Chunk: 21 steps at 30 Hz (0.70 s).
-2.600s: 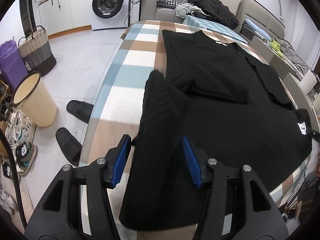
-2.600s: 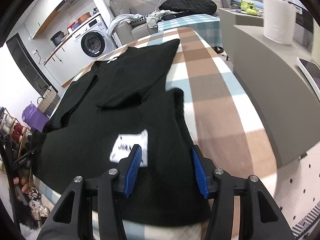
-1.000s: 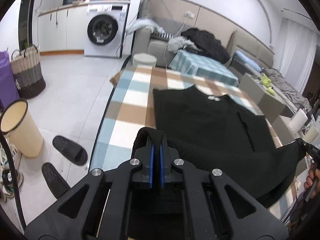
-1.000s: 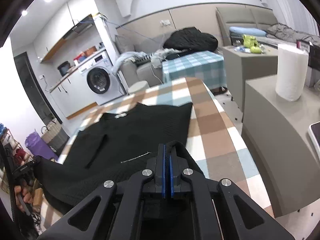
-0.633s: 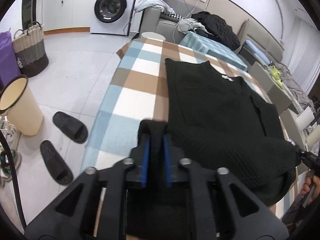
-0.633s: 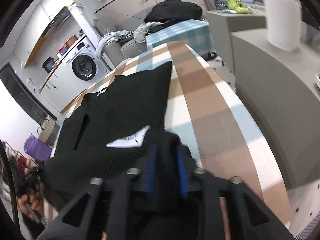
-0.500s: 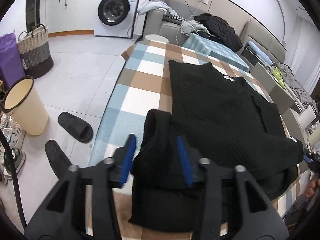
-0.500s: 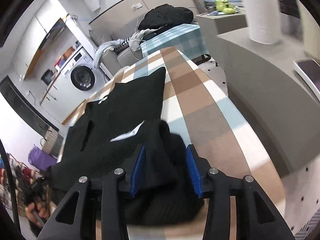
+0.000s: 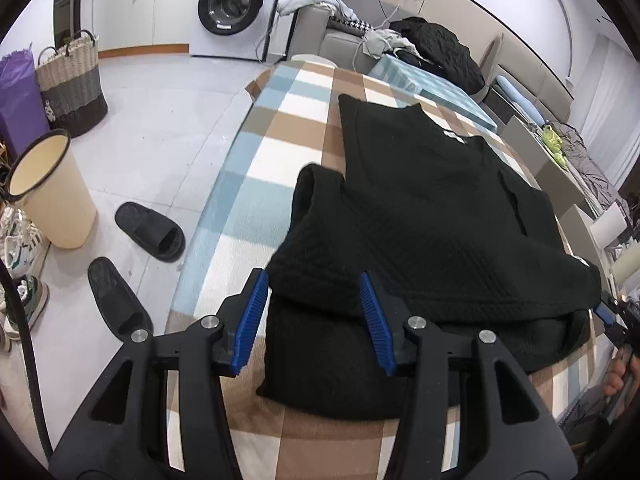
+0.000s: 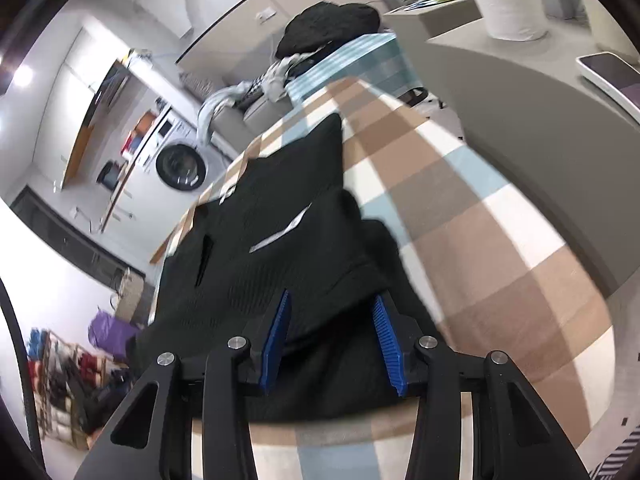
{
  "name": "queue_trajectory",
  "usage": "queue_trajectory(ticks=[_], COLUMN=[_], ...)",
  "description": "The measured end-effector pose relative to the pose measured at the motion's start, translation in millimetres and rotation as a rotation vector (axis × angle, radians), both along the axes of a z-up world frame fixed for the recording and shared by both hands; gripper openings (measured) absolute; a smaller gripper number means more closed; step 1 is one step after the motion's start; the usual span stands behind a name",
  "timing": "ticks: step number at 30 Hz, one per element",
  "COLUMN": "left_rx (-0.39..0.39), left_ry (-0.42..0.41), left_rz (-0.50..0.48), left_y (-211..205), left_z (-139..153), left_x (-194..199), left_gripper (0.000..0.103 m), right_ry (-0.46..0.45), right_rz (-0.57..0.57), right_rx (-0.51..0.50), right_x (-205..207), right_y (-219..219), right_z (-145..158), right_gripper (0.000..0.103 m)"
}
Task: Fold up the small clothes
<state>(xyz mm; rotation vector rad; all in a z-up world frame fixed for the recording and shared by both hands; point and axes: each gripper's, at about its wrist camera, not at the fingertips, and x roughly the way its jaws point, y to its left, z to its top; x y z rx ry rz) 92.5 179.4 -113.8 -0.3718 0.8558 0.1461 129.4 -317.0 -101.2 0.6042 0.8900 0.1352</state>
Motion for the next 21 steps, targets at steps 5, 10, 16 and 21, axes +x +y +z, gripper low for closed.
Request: queue_trajectory(ticks=[5,10,16,21], left_rx=[-0.108,-0.187,-0.302,-0.344], left_ry=[0.014,0.039,-0.008,-0.036], left_rz=[-0.040,-0.032,0.015,0.042], left_y=[-0.2,2.7,18.3,26.4], left_z=[-7.3,-24.1,-28.4,-29.2], left_x=[-10.9,-7.5,7.3,23.5], left_gripper=[0.045,0.046,0.057,0.057], right_ry=[0.002,0.021,0.030,0.036], right_rz=[-0.002,0.056,0.108,0.093], right_rx=[0.012,0.058,0.142,0.181], right_x=[2.4,3.0,4.3,11.9], right_y=[-6.3,1.0,9.5,8.4], right_z=[0.8,-6.5,-18.5,-24.4], right_gripper=[0.043,0.043,0.044,0.045])
